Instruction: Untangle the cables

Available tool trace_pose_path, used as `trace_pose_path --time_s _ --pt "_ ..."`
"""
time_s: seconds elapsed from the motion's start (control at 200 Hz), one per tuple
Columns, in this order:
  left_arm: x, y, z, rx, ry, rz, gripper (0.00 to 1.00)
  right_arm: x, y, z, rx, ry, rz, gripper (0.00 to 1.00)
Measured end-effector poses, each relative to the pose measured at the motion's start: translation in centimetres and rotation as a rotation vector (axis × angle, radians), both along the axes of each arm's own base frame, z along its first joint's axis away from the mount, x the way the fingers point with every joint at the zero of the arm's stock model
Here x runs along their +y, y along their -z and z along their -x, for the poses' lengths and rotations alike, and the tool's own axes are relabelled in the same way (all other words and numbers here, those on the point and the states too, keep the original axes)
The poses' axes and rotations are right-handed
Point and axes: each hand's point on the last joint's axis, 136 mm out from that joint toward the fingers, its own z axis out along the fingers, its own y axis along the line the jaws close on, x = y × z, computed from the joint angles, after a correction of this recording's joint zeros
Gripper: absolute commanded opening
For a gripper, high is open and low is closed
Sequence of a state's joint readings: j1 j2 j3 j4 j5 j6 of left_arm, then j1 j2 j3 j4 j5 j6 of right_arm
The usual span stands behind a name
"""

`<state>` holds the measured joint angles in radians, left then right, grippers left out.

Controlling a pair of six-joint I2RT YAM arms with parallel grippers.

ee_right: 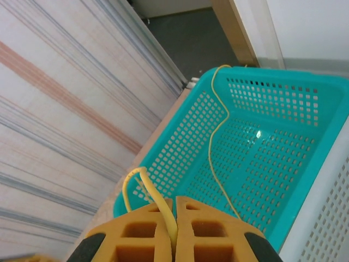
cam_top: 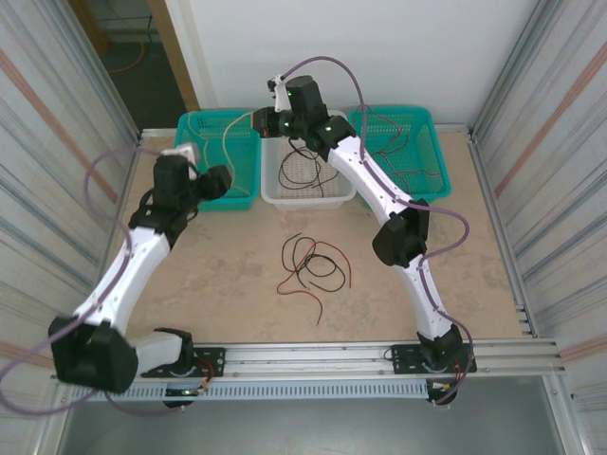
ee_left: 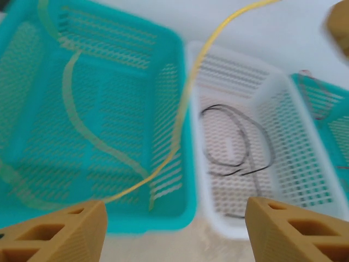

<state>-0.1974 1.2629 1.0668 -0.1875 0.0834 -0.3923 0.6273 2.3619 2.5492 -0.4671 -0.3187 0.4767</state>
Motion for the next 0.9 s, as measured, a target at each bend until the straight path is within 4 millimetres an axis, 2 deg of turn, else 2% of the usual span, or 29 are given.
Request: trace_pose_path --time_s 0.11,0.225,0.281,0.406,0.491,0.566,0.616,0.727,0.902 --pt "-2.0 -1.1 -3.9 -0.036 0.079 -0.002 0.63 0.0 0.6 0.2 0.001 -0.008 0.022 0.00" --pt "-2.6 -1.2 -6.7 -0.048 0.102 -0.030 0.43 -0.2 1.1 0.5 0.002 -0.016 0.045 0.00" --pt "-2.8 -1.0 -7.8 -0.047 0.106 -0.039 0.39 -0.3 1.1 0.5 -0.002 -0.018 0.048 0.00" --pt "-2.9 -0.3 -9.3 -0.036 0.101 -0.056 0.34 -0.3 1.0 0.5 -0.014 -0.023 0.056 0.00" --pt "-2.7 0.2 -9.6 -0.028 0.089 -0.063 0.22 -0.3 1.0 0.5 -0.019 -0.025 0.060 0.00" --pt "-2.7 0.3 -9.8 -0.029 0.090 -0.071 0.18 -0.5 1.0 0.4 -0.018 -0.025 0.058 0.00" --pt "-2.8 0.3 -10.1 -0.031 0.095 -0.073 0.19 -0.5 1.0 0.4 -0.016 -0.031 0.056 0.00" --pt "-2.9 0.5 -10.7 -0.034 0.112 -0.082 0.35 -0.8 1.4 0.2 -0.007 -0.030 0.058 0.00" --pt "-2.9 0.7 -10.6 -0.031 0.122 -0.091 0.39 -1.4 1.9 -0.2 0.004 -0.024 0.062 0.00"
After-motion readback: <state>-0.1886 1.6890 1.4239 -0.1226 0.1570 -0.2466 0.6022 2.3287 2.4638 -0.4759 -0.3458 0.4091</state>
